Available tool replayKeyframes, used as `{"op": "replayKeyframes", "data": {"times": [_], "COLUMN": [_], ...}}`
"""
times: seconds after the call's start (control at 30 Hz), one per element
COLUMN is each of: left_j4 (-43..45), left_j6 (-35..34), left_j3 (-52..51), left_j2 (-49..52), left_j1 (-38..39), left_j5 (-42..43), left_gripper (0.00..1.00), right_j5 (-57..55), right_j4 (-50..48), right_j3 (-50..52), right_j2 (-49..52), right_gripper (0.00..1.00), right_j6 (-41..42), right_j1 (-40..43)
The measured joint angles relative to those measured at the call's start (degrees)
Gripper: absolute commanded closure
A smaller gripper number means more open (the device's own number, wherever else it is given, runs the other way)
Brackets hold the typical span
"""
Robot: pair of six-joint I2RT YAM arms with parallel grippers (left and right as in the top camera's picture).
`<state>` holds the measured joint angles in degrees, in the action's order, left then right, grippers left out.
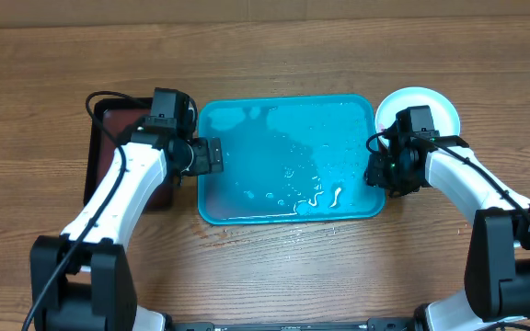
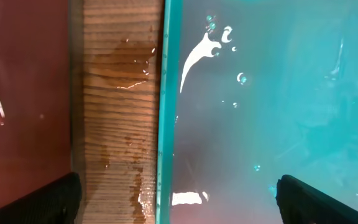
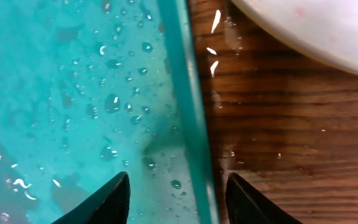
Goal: Clean dirty plates on tray and stack at the side
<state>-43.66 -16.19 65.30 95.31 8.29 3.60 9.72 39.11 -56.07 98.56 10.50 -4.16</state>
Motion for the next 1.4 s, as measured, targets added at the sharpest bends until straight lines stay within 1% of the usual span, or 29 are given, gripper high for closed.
{"op": "replayKeyframes", "data": {"times": [0.2, 0.33, 0.63, 0.77, 0.93, 1.1, 1.4], "left_j4": [2.86, 4.79, 5.57, 5.73, 5.7, 5.7, 5.62], "left_j6": [0.04, 0.07, 0.22, 0.22, 0.22, 0.22, 0.22], "left_j3": [0.0, 0.0, 0.0, 0.07, 0.07, 0.07, 0.07], "left_j2": [3.43, 5.86, 12.11, 12.28, 12.28, 12.31, 12.31], "left_j1": [0.28, 0.79, 1.77, 1.86, 1.86, 1.86, 1.86], "left_j5": [-0.33, -0.46, -1.79, -2.6, -2.8, -2.8, -2.82], "left_gripper": [0.0, 0.02, 0.03, 0.02, 0.02, 0.02, 0.01], "right_j5": [0.44, 0.42, 0.37, 0.42, 0.35, 0.57, 0.68], "right_j4": [-0.66, -0.68, -0.7, -0.68, -0.76, -1.07, -2.47], "right_j3": [0.02, 0.0, 0.02, 0.02, 0.02, 0.07, 0.07], "right_j2": [0.0, 0.0, 0.0, 0.0, 0.0, 0.0, 0.0], "right_gripper": [0.48, 0.48, 0.48, 0.48, 0.54, 0.54, 0.54], "right_j6": [0.02, 0.0, -0.02, 0.0, -0.02, 0.02, 0.04], "right_j1": [-0.5, -0.52, -0.55, -0.55, -0.52, -0.98, -4.46]}}
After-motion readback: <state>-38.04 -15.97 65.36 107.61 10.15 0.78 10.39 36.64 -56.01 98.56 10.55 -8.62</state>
